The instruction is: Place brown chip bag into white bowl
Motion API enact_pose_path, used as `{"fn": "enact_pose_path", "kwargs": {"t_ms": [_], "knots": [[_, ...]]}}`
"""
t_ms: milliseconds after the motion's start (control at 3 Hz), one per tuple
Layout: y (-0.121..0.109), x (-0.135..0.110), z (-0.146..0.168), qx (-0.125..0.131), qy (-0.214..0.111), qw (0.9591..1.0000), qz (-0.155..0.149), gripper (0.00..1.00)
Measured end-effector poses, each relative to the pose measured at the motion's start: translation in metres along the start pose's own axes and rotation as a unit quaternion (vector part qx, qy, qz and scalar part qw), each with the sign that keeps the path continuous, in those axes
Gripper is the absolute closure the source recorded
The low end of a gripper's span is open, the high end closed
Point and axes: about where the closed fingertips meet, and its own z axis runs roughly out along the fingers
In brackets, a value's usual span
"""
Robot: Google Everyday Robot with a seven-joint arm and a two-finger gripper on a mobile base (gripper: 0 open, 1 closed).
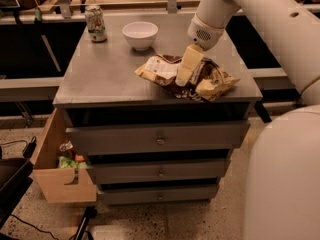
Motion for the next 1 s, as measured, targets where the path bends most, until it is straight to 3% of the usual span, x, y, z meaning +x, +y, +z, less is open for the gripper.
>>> {"fn": "enact_pose_path", "kwargs": {"t_ms": [333,1000], "knots": [[0.0009,0.005,0.0172,-0.015,0.013,0.9997,0.013,0.17],[-0.0042,-0.0012,0.0237,-0.009,0.004,0.9999,0.012,0.62]]}}
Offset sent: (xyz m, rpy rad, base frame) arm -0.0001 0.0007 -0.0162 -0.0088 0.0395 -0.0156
